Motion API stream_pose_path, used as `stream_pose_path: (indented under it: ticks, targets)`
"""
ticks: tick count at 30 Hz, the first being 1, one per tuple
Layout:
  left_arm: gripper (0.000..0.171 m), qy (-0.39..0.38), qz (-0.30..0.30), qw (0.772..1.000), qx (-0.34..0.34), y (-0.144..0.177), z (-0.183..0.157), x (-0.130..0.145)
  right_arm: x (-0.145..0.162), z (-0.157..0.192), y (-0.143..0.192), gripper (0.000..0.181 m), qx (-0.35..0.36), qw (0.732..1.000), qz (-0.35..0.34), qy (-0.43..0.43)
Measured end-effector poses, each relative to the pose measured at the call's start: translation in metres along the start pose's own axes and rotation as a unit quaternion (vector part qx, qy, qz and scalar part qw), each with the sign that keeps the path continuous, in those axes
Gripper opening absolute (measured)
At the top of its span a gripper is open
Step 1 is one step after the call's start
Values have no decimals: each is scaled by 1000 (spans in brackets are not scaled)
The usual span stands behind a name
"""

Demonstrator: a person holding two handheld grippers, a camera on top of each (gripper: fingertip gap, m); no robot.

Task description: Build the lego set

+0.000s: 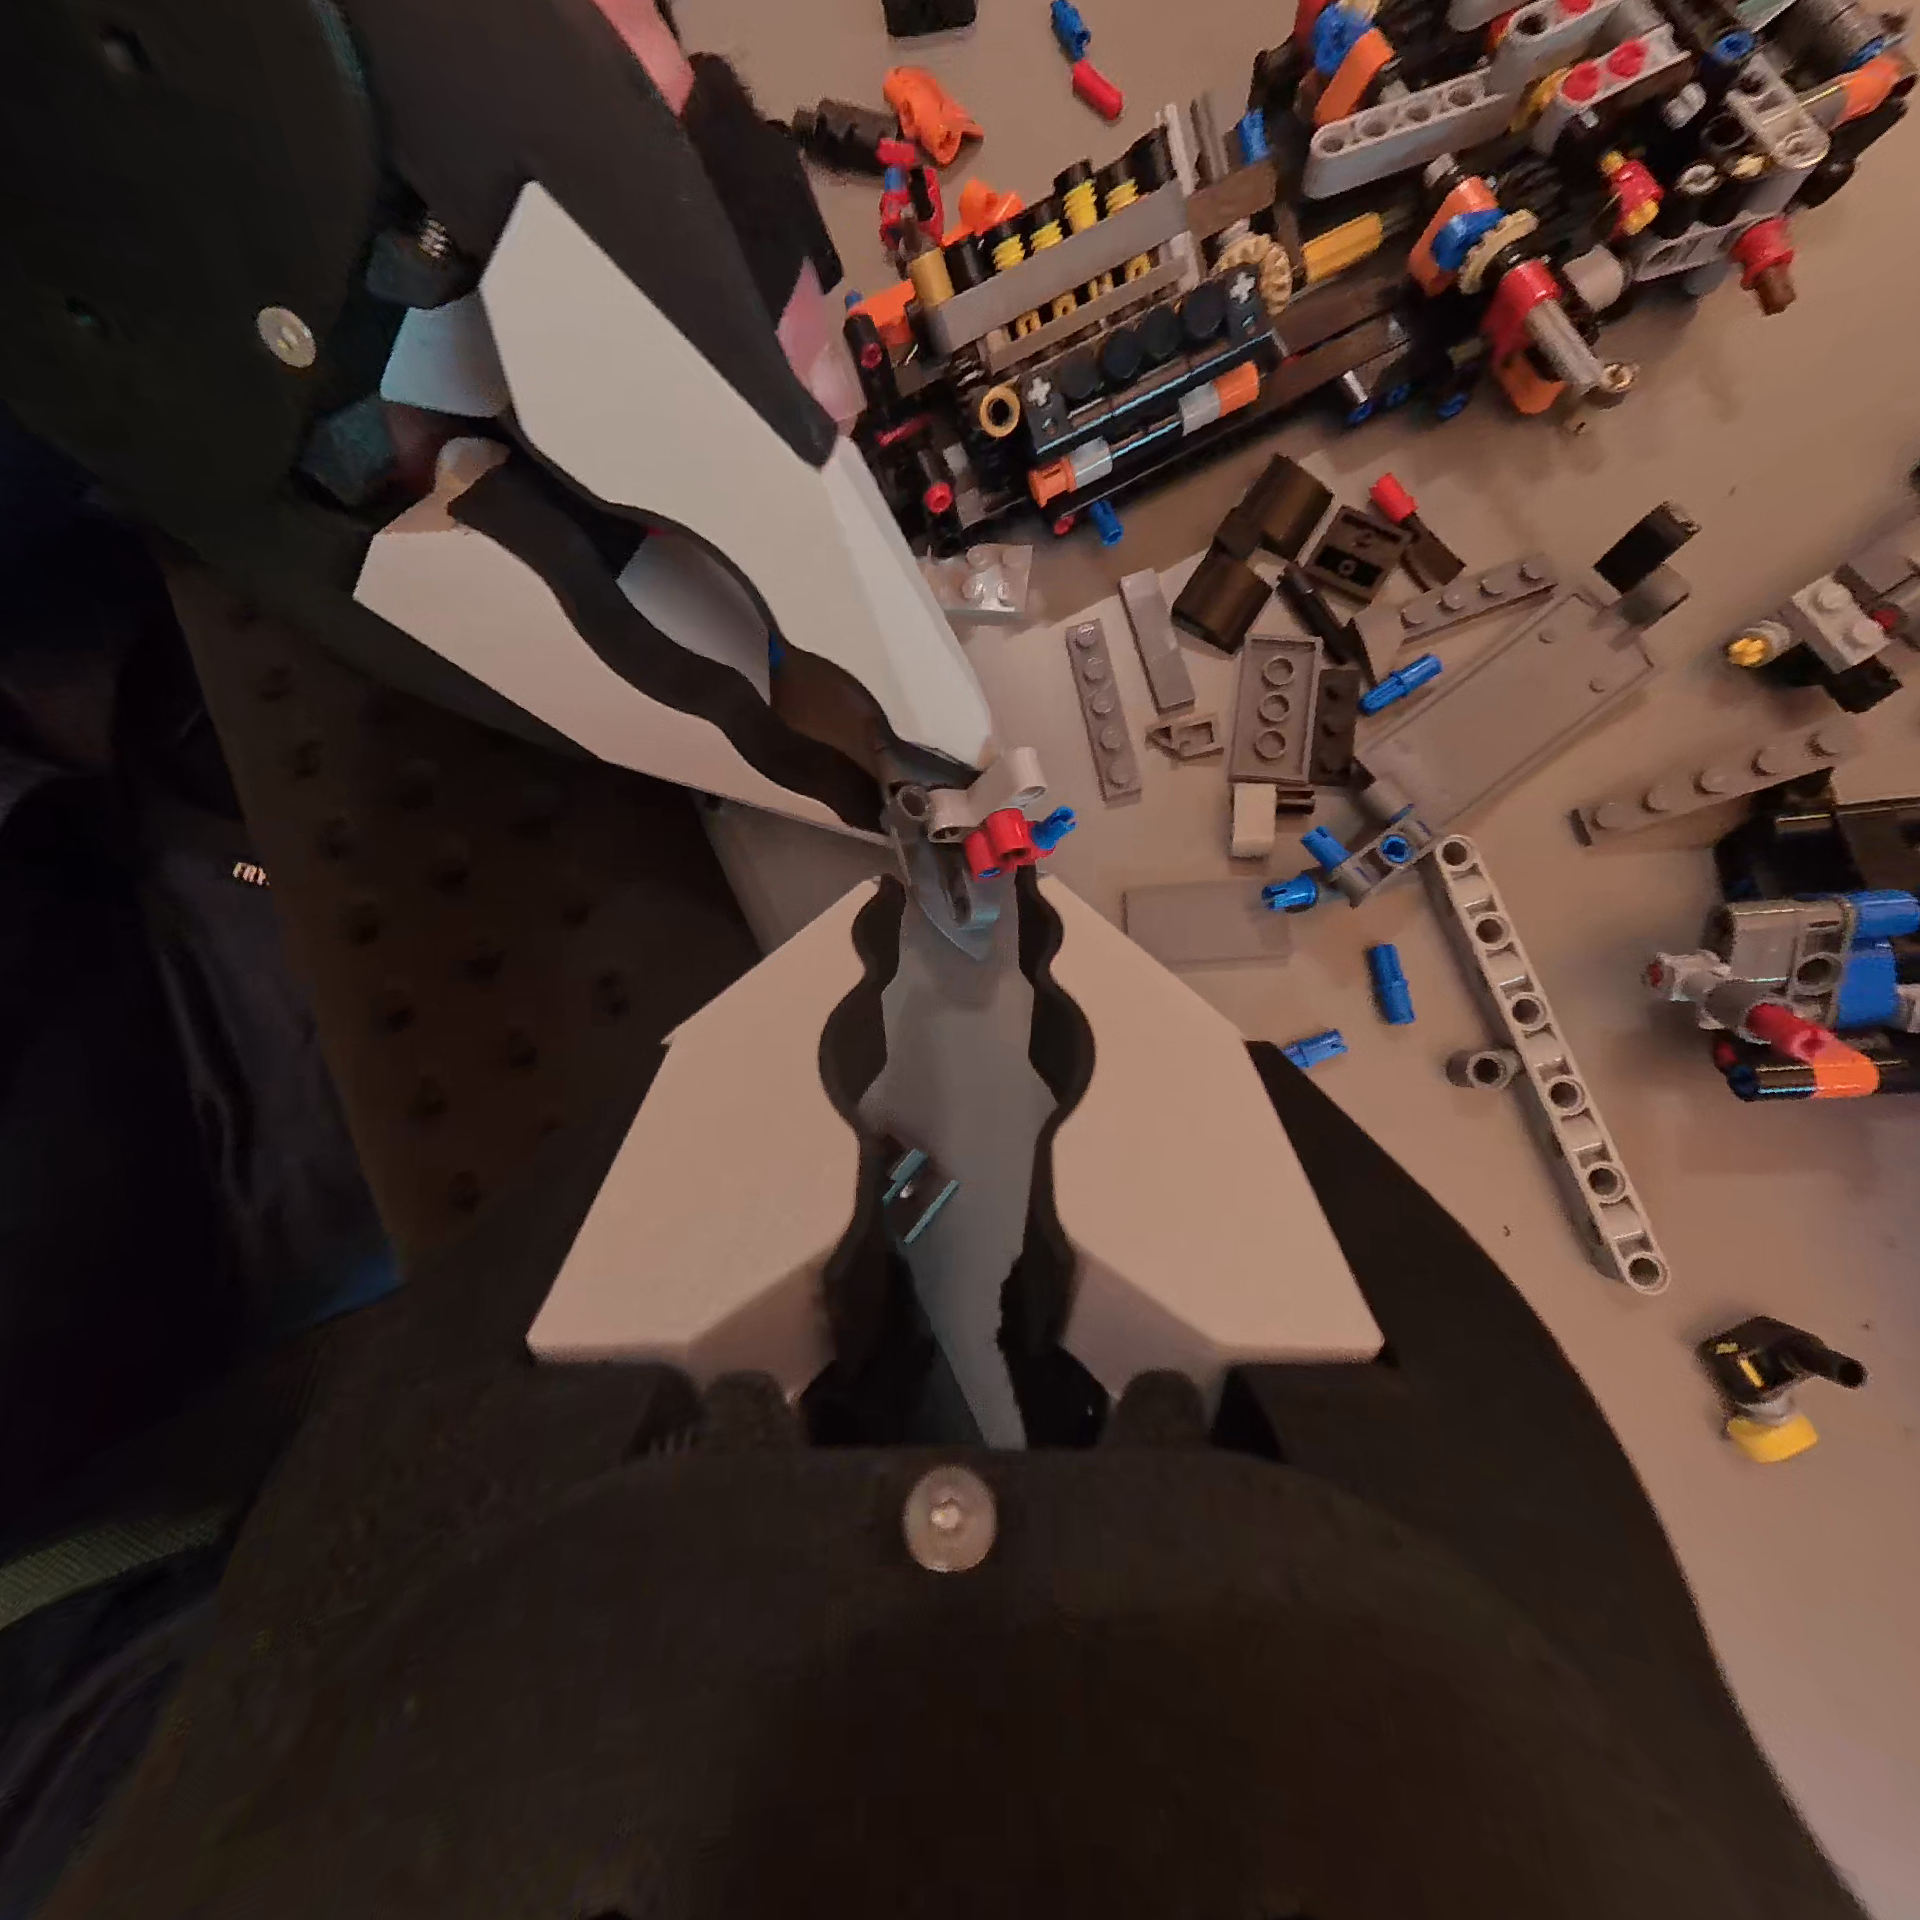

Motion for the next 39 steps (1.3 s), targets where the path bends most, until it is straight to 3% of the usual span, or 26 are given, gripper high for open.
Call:
stream_pose_path:
  ticks: [16, 20, 25, 39]
  targets:
    - [14, -18, -70, 994, -77, 18, 19, -23, -27, -11, 28, 24, -15, 987, -156, -41]
    - [14, -26, -71, 993, -86, 18, 20, -24, -28, -16, 30, 30, -6, 985, -163, -48]
    - [13, -35, -74, 992, -95, 19, 20, -26, -33, -15, 37, 23, -18, 979, -196, -57]
    - [13, -54, -83, 988, -116, 24, 20, -31, -32, -18, 35, 6, -1, 980, -193, -52]
Point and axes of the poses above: each gripper's, where its closed fingertips meet, y back along the fingers, x out of its underside, z = x × y across the jaws, the point moved 2 cm from there along y, back along the fingers, and after that the axes turned 13 degrees about y, right-handed, at the moved point
